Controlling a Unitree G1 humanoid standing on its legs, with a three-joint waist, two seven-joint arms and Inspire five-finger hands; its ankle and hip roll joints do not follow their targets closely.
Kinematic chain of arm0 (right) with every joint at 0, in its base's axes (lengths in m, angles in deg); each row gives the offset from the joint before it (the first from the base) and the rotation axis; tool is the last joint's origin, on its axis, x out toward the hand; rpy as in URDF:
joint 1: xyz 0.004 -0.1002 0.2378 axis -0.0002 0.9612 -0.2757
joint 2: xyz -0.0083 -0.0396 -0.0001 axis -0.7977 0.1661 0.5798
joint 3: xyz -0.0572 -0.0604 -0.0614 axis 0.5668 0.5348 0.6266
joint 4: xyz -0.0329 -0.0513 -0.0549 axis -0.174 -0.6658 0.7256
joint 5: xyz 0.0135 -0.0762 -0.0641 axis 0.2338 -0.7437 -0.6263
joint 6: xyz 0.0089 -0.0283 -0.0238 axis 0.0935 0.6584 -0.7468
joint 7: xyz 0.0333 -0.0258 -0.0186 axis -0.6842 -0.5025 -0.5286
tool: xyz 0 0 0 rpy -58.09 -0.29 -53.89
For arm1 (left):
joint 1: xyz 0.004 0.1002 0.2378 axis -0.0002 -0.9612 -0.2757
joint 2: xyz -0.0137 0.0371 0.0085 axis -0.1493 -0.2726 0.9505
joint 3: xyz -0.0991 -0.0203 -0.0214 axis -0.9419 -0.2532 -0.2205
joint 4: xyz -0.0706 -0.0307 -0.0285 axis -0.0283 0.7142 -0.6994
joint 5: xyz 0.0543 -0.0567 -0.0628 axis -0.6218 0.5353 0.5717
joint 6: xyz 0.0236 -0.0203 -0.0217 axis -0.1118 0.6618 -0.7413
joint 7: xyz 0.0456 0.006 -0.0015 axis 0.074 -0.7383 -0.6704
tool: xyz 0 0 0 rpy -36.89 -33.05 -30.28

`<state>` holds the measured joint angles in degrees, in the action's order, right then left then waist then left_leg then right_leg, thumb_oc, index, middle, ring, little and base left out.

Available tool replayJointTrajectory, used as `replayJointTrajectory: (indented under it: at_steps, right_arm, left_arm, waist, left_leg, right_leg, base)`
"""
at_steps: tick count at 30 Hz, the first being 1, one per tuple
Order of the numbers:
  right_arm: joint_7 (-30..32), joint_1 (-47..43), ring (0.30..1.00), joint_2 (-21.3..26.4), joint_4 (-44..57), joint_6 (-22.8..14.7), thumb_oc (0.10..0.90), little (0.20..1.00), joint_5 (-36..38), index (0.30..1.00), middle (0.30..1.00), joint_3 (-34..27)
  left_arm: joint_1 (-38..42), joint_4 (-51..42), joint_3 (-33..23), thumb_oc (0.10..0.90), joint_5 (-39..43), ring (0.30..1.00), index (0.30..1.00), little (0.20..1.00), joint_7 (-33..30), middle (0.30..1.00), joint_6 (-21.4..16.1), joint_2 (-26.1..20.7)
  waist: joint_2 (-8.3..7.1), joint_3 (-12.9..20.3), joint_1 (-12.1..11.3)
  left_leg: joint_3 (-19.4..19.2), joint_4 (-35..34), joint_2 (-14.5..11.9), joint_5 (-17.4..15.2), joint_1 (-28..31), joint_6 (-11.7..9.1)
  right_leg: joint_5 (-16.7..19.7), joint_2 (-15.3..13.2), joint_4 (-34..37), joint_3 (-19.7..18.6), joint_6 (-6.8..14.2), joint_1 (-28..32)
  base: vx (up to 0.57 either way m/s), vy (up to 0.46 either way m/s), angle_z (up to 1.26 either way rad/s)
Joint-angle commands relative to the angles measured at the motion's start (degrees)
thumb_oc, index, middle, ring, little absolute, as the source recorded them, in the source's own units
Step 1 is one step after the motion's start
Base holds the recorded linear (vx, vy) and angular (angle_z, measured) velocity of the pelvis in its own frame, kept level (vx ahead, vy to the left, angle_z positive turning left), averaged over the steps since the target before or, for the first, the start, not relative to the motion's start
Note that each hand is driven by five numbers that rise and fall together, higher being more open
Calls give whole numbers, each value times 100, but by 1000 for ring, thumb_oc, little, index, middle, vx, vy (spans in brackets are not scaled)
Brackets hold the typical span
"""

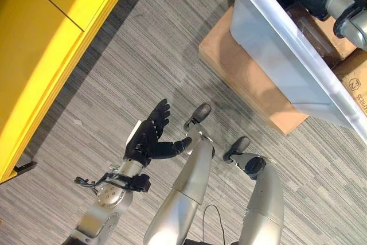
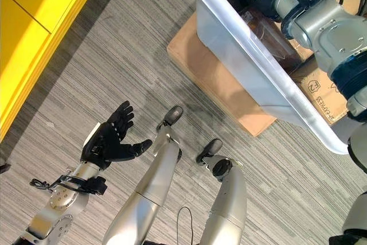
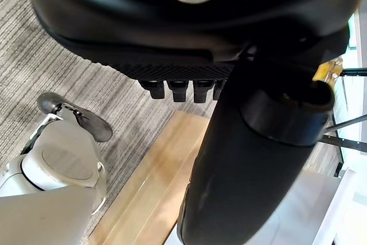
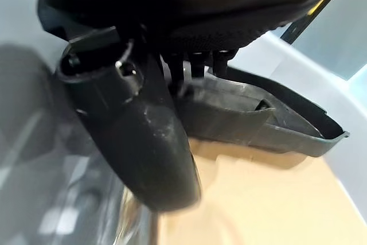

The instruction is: Move parts from the plastic box to the shelf.

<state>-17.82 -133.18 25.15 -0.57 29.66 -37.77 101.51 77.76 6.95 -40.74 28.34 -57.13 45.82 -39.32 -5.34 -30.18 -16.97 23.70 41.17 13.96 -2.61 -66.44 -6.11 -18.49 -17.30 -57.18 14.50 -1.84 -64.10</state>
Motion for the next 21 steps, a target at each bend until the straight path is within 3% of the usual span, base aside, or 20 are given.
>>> replayJointTrajectory:
  at_steps: [1, 6, 13, 21]
  right_arm:
    - [-42, -378, 300, 355, -508, 317, 400, 300, -220, 300, 300, 537]
    - [-53, -298, 300, 261, -186, 267, 400, 300, -227, 300, 300, 537]
    - [-42, -271, 300, 247, 134, 191, 400, 300, -81, 300, 300, 537]
    - [-47, -96, 300, 260, 499, 105, 400, 300, 209, 300, 300, 529]
  left_arm:
    - [68, -517, -195, 900, -212, 1000, 1000, 1000, 60, 1000, -479, -40]
    - [168, -467, -124, 900, -196, 1000, 1000, 1000, 129, 1000, -452, -52]
    - [314, -405, -17, 900, -193, 1000, 1000, 1000, 246, 1000, -400, -81]
    - [496, -331, 53, 900, -209, 1000, 1000, 1000, 427, 1000, -322, -129]
  waist:
    - [262, 38, -88]
    - [313, 39, -78]
    - [250, 42, -75]
    - [119, 170, -52]
  left_leg:
    - [-756, 487, -107, -933, 369, 577]
    - [-745, 375, -129, -899, 570, 587]
    - [-665, -16, -196, -797, 1106, 593]
    - [-535, -964, -409, -464, 2103, 536]
  right_leg:
    - [-1174, 417, -161, -78, -322, 522]
    - [-1125, 379, -93, -35, -273, 701]
    - [-1022, 447, 229, 54, -214, 1230]
    - [-531, 677, 1326, 386, -18, 2358]
  base:
    - [0, 0, 0]
    - [-22, -8, -1]
    - [-20, -15, 1]
    - [-21, -41, 3]
